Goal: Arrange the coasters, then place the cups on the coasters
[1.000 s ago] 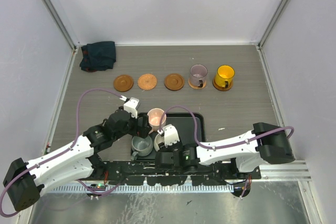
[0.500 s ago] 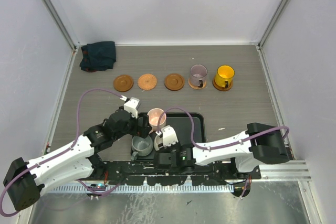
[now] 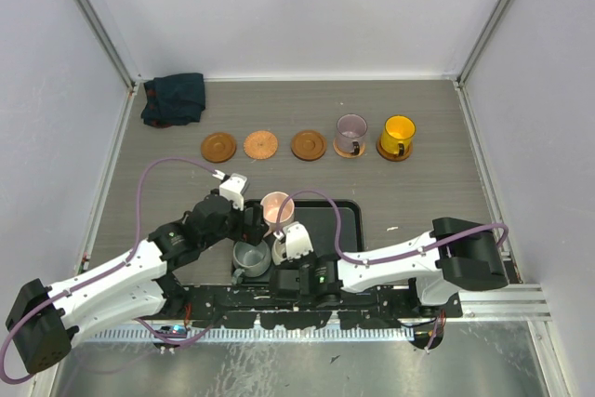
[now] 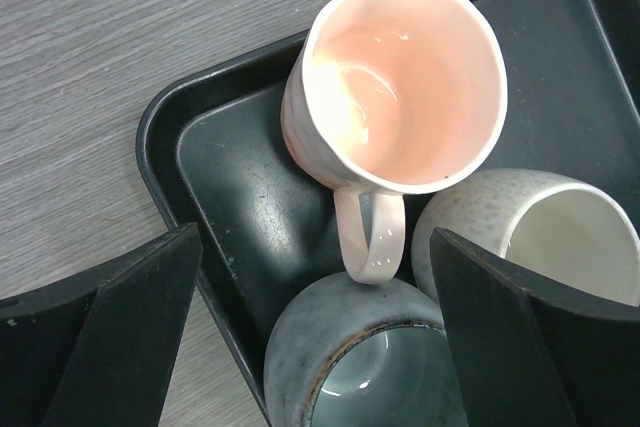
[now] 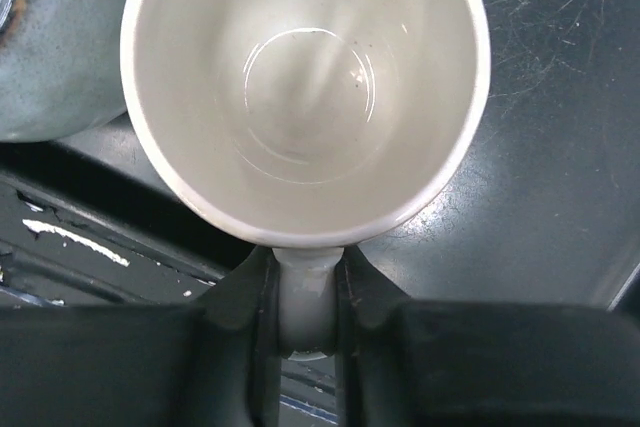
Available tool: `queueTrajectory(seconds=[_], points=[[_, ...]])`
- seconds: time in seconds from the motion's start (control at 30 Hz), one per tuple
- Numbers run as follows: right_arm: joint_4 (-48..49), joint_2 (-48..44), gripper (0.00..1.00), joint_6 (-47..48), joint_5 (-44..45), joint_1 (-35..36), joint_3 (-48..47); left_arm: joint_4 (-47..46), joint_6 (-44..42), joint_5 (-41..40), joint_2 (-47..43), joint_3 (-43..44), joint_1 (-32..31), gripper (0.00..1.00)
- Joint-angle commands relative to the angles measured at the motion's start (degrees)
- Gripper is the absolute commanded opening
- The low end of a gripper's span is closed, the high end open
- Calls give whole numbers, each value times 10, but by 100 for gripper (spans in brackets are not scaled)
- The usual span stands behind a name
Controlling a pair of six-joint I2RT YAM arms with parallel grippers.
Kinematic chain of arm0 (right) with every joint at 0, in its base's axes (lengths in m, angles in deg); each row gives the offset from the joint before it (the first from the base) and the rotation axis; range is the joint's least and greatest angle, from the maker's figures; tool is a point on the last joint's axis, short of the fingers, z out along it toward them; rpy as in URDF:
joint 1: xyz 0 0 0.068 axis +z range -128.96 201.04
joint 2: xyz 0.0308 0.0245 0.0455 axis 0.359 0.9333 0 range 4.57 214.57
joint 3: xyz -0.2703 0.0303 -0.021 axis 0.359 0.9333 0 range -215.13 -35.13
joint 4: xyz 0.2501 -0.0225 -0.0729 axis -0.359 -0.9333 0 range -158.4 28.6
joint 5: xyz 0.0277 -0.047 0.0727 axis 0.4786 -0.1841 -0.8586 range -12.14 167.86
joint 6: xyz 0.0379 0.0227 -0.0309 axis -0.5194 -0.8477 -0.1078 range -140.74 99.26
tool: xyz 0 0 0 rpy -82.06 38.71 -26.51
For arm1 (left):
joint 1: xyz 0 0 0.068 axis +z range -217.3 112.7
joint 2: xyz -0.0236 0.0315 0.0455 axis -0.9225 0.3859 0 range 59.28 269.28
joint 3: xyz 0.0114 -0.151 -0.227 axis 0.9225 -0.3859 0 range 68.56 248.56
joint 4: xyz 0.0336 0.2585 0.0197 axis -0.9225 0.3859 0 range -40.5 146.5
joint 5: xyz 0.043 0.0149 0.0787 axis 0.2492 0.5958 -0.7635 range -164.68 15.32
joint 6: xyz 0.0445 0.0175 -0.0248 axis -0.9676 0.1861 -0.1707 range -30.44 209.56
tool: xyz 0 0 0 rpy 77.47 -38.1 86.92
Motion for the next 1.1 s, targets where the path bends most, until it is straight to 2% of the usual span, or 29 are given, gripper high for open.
queueTrajectory(seconds=[0.0, 0.3, 0.47, 0.87, 0.97, 1.07], points=[[16, 6, 1, -3, 12, -3, -19, -28, -1, -4, -3, 1, -2, 98], [21, -30, 1, -3, 16, -2, 5, -28, 2, -6, -3, 1, -2, 98], [9, -65, 1, -15, 47, 0, 16, -30, 3, -8, -2, 1, -3, 98], [-162, -141, 1, -82, 188, 5, -17, -36, 4, -16, 3, 2, -2, 98], [-190, -153, 1, -81, 209, -16, -26, -38, 5, -20, 4, 2, -2, 98], [-168, -169, 1, -12, 213, -67, -32, -42, 5, -23, 6, 3, -3, 98]])
